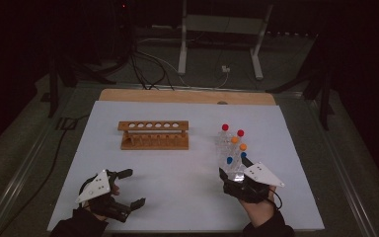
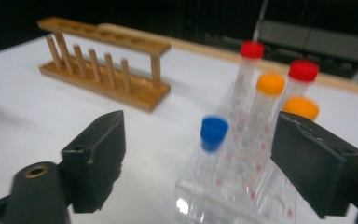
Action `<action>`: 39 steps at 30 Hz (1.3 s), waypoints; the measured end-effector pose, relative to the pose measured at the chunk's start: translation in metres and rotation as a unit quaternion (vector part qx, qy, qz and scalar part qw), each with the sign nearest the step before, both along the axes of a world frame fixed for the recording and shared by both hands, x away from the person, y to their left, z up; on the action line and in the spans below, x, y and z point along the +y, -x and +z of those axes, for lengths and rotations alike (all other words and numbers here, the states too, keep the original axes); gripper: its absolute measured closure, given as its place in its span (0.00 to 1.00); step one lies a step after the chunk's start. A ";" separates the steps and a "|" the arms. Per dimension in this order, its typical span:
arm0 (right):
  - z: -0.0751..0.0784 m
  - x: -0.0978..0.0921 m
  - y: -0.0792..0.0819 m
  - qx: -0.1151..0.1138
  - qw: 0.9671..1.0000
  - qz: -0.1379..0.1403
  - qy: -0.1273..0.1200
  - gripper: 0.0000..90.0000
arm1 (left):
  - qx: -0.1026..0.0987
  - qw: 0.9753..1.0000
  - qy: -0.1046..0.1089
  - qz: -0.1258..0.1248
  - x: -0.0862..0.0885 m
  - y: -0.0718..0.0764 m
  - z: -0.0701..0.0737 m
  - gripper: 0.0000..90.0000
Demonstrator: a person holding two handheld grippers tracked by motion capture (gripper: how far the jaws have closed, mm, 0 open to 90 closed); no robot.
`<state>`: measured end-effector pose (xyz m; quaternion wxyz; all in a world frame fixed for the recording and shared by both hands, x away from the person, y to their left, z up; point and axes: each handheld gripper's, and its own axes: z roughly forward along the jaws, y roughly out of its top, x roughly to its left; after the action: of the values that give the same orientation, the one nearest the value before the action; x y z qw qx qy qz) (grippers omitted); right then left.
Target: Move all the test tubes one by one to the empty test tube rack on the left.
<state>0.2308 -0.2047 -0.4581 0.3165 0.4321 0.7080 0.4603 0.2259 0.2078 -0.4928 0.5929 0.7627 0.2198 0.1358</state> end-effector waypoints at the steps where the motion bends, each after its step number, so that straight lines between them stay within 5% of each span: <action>1: -0.003 0.000 -0.001 0.020 1.000 -0.004 0.001 0.26 | 0.000 1.000 0.000 0.000 0.000 0.000 0.000 0.01; 7: -0.006 0.000 -0.005 0.060 0.998 -0.015 0.006 0.40 | 0.001 1.000 0.000 0.000 0.000 0.000 0.000 0.01; 18: -0.010 -0.002 -0.013 0.096 0.995 -0.016 0.006 0.63 | 0.000 1.000 -0.002 0.000 -0.001 0.000 0.000 0.01; 39: -0.014 0.000 -0.026 0.116 0.993 -0.010 0.005 0.83 | 0.001 1.000 0.000 -0.001 0.000 0.000 0.000 0.01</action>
<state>0.2568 -0.2048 -0.4724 0.2383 0.4881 0.7380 0.4005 0.2259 0.2074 -0.4932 0.5927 0.7631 0.2198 0.1345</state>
